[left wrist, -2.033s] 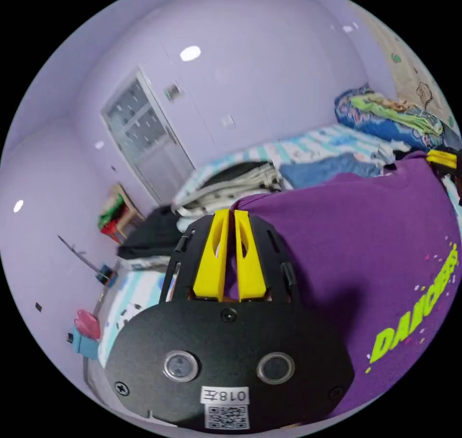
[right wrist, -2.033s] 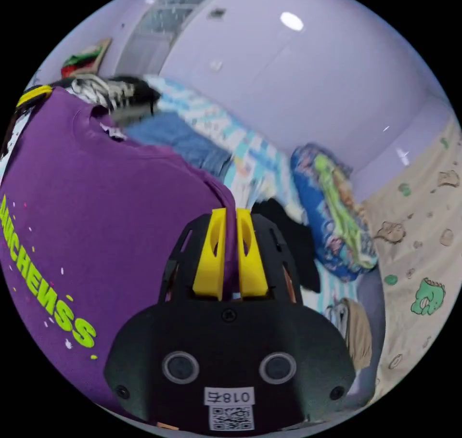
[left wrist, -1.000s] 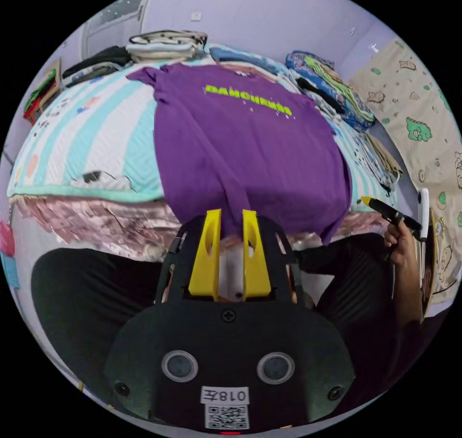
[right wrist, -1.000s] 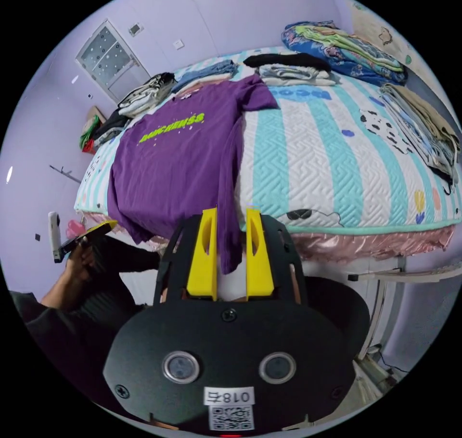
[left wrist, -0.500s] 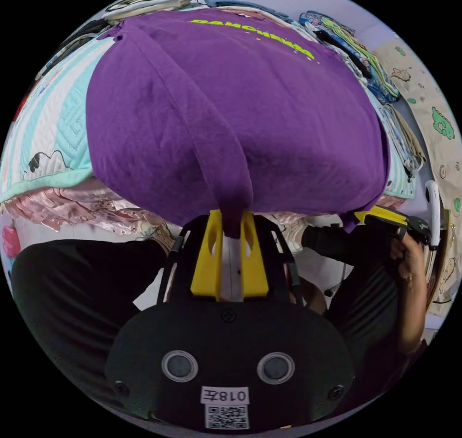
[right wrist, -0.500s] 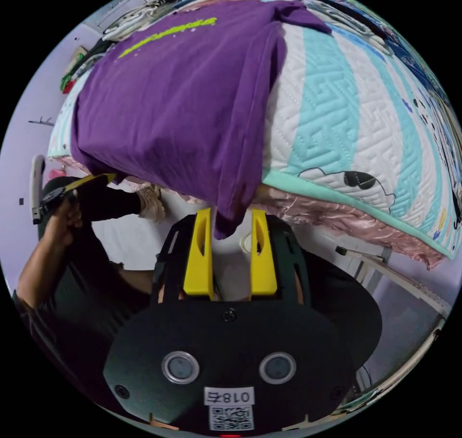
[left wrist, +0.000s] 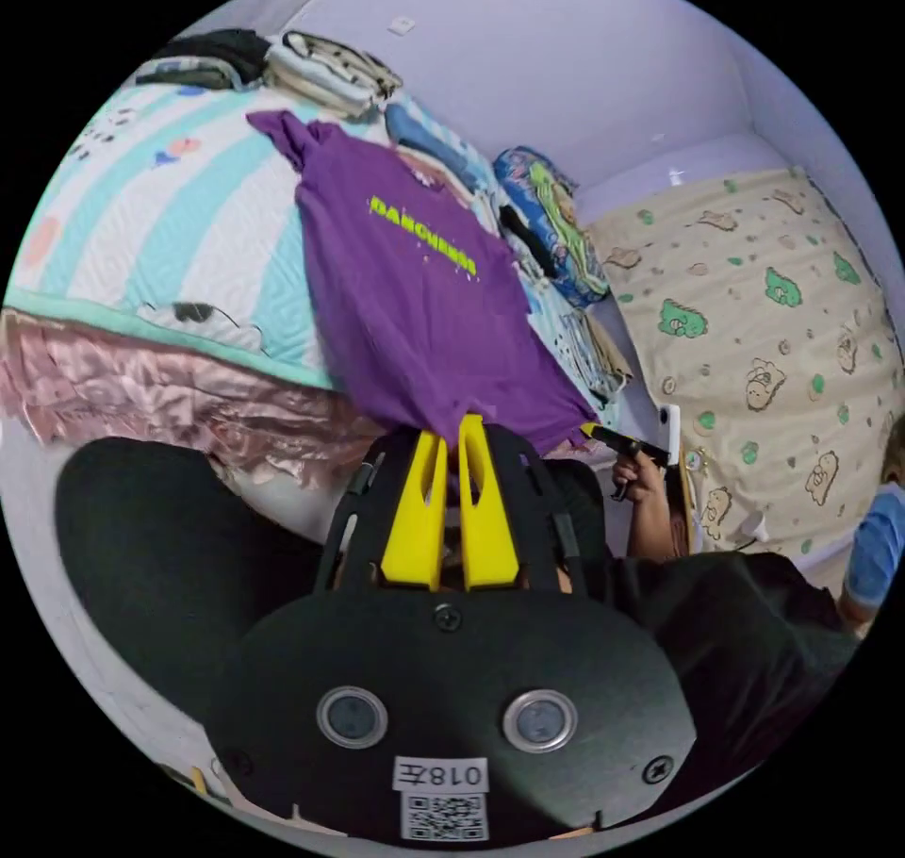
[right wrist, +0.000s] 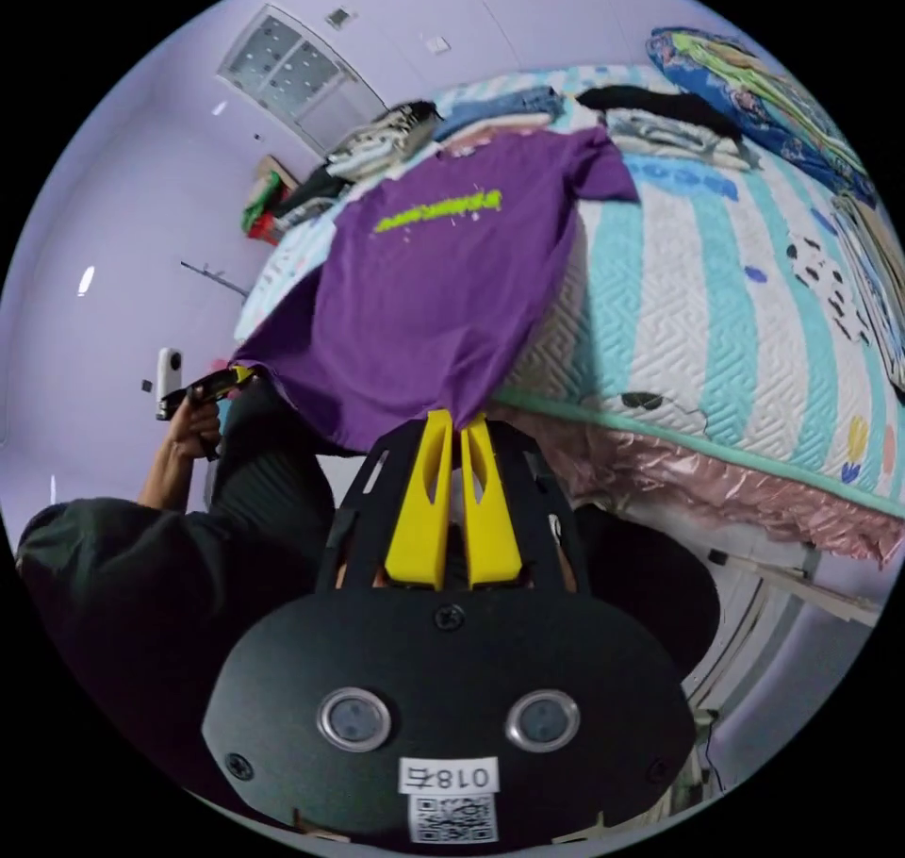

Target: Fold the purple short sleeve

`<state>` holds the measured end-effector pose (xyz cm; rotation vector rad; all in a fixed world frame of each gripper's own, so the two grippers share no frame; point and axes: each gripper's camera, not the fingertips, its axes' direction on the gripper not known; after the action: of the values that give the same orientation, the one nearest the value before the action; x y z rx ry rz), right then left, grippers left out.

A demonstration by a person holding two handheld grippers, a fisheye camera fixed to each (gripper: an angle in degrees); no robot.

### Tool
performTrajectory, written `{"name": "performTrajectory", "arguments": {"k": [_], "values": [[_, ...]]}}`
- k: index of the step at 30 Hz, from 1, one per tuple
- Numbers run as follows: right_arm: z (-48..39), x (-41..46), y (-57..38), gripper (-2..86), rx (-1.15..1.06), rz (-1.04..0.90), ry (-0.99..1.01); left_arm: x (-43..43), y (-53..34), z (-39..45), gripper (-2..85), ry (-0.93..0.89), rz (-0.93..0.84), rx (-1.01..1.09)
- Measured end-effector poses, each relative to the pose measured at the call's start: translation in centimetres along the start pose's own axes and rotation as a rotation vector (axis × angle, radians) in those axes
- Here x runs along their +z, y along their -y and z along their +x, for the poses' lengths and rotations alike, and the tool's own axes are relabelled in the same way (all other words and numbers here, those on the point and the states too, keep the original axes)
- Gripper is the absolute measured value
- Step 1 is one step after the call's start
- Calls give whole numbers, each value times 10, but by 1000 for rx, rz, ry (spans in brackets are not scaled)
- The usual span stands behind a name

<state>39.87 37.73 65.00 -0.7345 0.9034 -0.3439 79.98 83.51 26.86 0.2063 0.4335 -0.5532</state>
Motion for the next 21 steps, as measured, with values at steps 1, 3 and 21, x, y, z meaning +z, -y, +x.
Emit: {"name": "performTrajectory", "arguments": {"k": [1, 3, 21], "values": [[3, -11, -4, 2, -13, 32, 18, -15, -2, 0, -9, 8, 18, 9], [13, -18, -12, 2, -3, 53, 31, -65, -12, -7, -9, 32, 64, 16], [66, 18, -56, 4, 74, 2, 110, -131, -44, 64, 8, 137, -120, 76]]}}
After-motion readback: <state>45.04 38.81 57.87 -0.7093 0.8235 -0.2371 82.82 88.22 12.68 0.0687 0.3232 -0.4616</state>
